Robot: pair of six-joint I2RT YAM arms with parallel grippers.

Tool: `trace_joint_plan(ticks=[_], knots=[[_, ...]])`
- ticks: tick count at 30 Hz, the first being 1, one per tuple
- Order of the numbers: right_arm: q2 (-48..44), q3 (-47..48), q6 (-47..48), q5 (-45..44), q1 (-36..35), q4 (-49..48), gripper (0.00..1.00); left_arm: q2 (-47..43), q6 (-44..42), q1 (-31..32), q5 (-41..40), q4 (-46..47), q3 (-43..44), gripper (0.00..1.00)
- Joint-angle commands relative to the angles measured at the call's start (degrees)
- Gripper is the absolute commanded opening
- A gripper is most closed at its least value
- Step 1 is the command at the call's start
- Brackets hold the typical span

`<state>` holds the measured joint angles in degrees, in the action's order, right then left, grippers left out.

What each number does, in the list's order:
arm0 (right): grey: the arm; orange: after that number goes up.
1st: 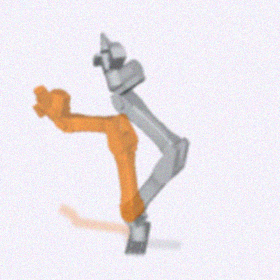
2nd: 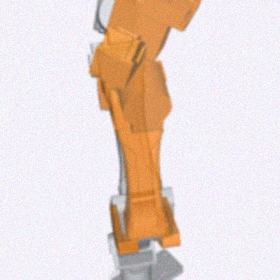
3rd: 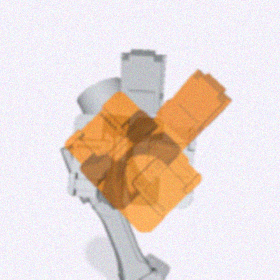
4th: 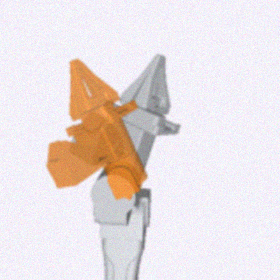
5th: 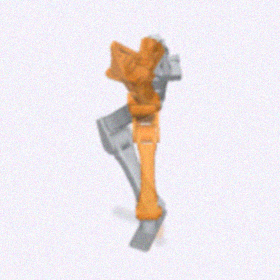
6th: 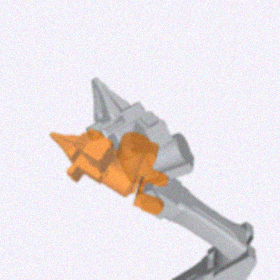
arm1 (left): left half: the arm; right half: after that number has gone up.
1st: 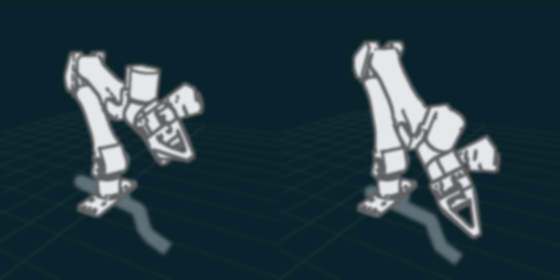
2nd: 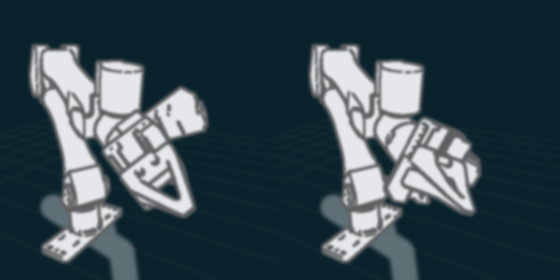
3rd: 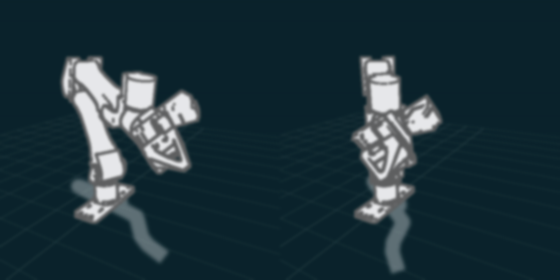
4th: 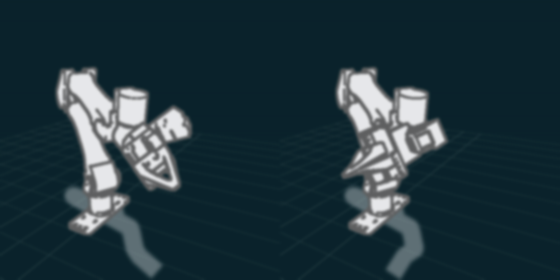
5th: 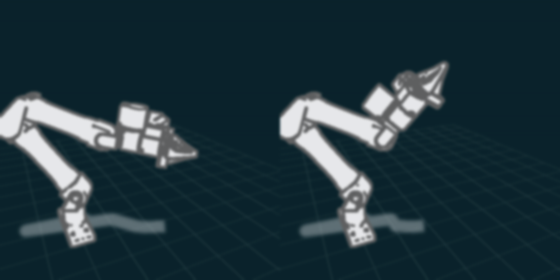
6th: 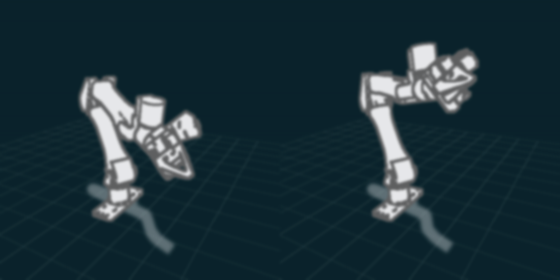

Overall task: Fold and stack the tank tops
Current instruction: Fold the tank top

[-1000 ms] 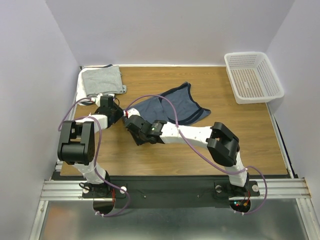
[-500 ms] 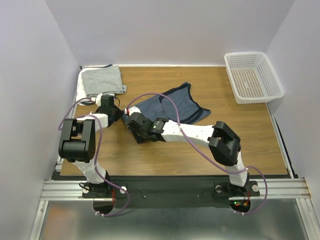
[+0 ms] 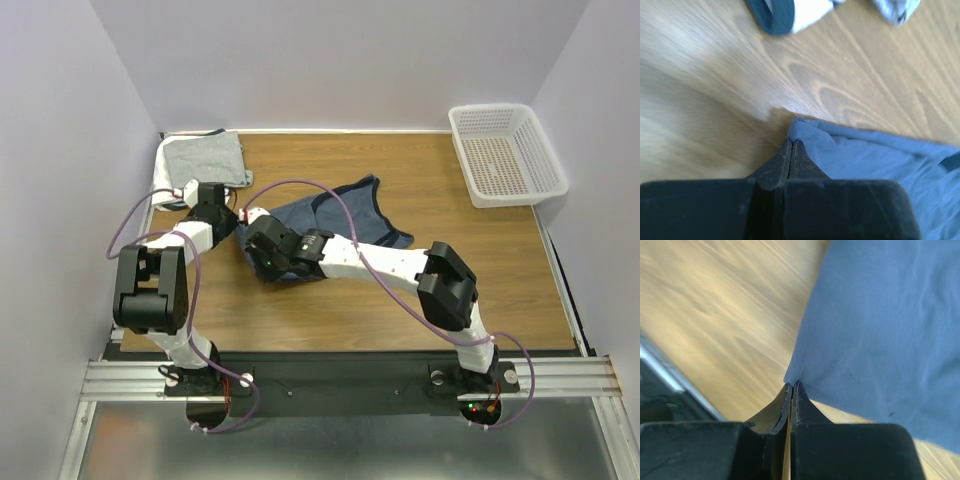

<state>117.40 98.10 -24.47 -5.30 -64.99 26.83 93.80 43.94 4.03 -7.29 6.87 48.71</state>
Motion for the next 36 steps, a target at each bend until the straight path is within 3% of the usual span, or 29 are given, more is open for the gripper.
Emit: trace_joint_plan(ticks=[1, 8, 15, 36], knots=[[2.56, 7.61, -1.72, 8.19, -1.54, -2.04, 0.00, -6.52, -1.23, -1.92, -7.03, -3.97, 4.90, 0.00], [6.26, 18.26, -3.57, 14.00, -1.63, -1.96, 0.00, -9.69, -5.27, -3.15, -7.56, -8.37, 12.28, 0.00], [1.88, 17.04, -4.53, 10.66, -0.32, -2.13, 0.00, -7.41, -5.71, 1.05, -0.97, -8.19, 19.48, 0.00], [-26.08, -18.99, -10.42, 6.71, 9.35, -10.66, 0.00, 13.07, -1.32, 22.33, -2.55, -11.36, 42.61, 0.00]])
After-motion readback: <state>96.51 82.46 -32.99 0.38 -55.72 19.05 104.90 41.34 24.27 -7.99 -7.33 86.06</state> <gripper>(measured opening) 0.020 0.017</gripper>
